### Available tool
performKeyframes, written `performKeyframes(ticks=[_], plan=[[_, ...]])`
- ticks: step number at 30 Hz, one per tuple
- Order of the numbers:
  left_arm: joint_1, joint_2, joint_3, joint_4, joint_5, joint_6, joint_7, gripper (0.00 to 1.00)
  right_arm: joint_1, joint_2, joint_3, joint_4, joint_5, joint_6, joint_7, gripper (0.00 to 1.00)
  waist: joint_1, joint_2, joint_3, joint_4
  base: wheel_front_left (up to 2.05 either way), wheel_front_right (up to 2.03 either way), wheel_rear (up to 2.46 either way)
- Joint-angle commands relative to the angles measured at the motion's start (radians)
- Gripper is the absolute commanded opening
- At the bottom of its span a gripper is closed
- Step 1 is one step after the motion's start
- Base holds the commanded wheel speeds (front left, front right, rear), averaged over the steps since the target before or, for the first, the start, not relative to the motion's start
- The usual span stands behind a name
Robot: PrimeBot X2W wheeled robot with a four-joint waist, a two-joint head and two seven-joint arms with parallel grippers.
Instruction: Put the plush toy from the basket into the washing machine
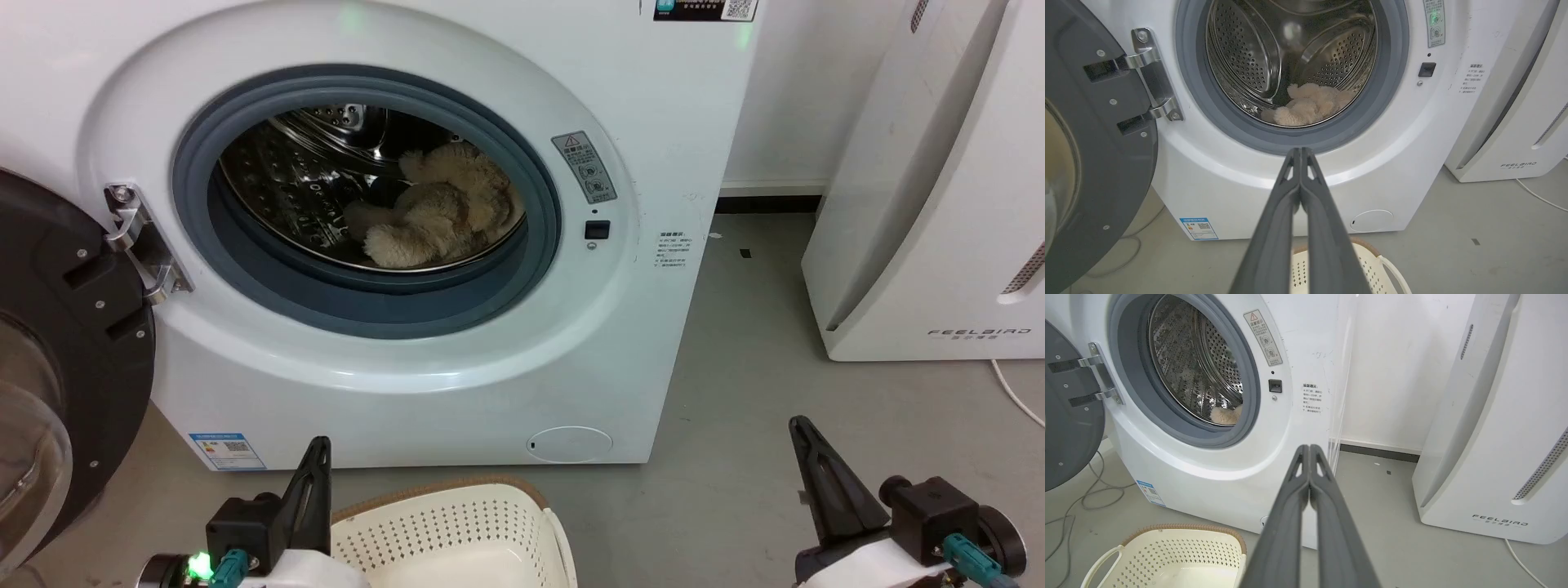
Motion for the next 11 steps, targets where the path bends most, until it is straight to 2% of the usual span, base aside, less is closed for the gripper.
performKeyframes(ticks=[1,11], plan=[[-0.018,-0.008,0.009,-0.008,0.012,-0.004,0.004,0.00,-0.014,0.000,-0.003,-0.004,-0.001,-0.001,0.004,0.00,0.0000,0.0000,0.000,0.000,0.00,0.00,0.00],[-0.025,-0.027,0.031,-0.015,0.041,-0.018,0.024,0.00,-0.021,0.000,-0.006,-0.004,-0.007,-0.001,0.025,0.00,0.0000,0.0000,0.000,0.002,0.00,0.00,0.00]])
